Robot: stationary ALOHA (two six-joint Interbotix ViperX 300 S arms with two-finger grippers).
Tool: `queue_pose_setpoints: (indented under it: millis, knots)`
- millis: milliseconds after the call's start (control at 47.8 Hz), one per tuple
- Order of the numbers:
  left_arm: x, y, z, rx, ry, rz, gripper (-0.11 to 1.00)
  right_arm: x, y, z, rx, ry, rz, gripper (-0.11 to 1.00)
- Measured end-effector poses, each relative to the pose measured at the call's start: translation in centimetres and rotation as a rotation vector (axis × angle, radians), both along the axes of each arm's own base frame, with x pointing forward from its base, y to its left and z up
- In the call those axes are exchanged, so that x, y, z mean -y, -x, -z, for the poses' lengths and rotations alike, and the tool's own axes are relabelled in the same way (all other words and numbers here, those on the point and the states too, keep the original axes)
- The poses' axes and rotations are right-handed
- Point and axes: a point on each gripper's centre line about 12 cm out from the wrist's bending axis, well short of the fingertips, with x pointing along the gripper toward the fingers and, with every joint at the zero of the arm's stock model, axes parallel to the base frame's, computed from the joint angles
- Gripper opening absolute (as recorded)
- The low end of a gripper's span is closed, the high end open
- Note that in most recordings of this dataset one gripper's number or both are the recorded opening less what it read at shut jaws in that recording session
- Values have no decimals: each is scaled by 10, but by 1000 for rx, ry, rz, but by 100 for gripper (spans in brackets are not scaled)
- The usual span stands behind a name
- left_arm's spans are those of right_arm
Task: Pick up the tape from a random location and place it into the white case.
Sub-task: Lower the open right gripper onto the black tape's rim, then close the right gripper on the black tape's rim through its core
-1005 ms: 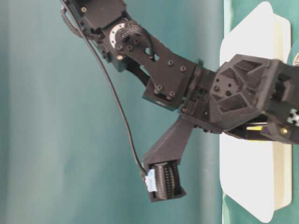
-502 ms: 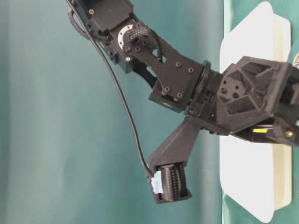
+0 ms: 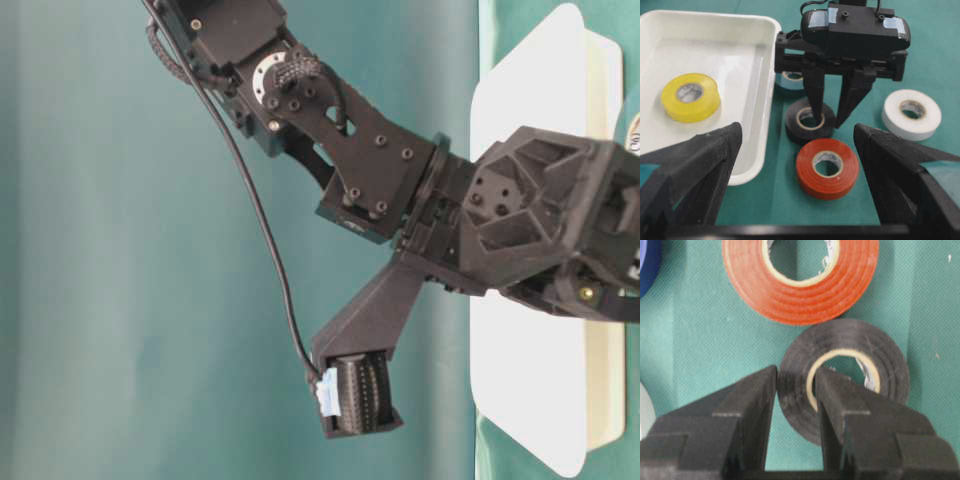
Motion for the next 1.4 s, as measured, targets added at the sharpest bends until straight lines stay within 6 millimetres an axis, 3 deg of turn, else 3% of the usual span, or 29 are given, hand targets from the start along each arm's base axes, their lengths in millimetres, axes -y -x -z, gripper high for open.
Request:
queue_pose_setpoints:
  millis: [607,1402]
  knots:
    - [0,0,0,0,-2,-1,98,1,8,-6,-60,5,3,26]
    - [0,0,0,-2,-1,0,98,7,23,-134,-39,61,1,26]
